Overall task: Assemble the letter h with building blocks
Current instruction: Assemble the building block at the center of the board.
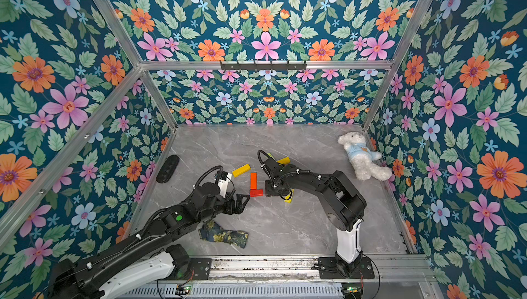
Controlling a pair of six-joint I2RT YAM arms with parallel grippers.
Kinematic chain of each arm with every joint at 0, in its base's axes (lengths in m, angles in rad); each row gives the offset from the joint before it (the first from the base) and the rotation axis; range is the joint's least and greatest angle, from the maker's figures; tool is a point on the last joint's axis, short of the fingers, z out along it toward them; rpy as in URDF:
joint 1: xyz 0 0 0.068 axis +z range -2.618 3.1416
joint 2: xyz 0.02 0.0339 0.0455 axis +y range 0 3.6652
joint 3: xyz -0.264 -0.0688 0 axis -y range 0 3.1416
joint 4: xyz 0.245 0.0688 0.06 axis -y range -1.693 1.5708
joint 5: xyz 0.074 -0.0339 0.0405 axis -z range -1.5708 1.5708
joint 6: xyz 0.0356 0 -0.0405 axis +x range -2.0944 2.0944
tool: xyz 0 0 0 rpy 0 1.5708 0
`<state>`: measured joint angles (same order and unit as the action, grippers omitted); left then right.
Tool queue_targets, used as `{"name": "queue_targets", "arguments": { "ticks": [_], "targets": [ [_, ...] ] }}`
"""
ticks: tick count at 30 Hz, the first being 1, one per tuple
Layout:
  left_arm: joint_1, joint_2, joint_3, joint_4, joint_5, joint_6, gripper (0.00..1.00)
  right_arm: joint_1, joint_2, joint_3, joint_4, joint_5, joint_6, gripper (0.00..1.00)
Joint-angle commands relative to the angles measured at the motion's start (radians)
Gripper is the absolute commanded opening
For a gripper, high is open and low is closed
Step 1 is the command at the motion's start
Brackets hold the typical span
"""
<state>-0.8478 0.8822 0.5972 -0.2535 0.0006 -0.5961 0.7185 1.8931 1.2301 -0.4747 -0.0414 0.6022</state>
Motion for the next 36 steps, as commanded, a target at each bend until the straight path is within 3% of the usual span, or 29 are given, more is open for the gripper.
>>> {"name": "queue_targets", "arguments": {
  "ticks": [1, 26, 36],
  "targets": [
    [0.000, -0.002, 0.000, -0.003, -0.010, -0.002, 0.99, 0.000, 0.015, 0.009, 0.003, -0.003, 0.009, 0.54],
    [-0.001, 0.013, 0.004, 0.002, -0.010, 0.005, 0.99, 0.001, 0.026, 0.028, -0.025, -0.026, -0.024, 0.54],
    [0.000, 0.012, 0.012, 0.008, -0.001, 0.004, 0.99, 0.001, -0.011, 0.053, -0.027, -0.007, -0.021, 0.58]
  ]
}}
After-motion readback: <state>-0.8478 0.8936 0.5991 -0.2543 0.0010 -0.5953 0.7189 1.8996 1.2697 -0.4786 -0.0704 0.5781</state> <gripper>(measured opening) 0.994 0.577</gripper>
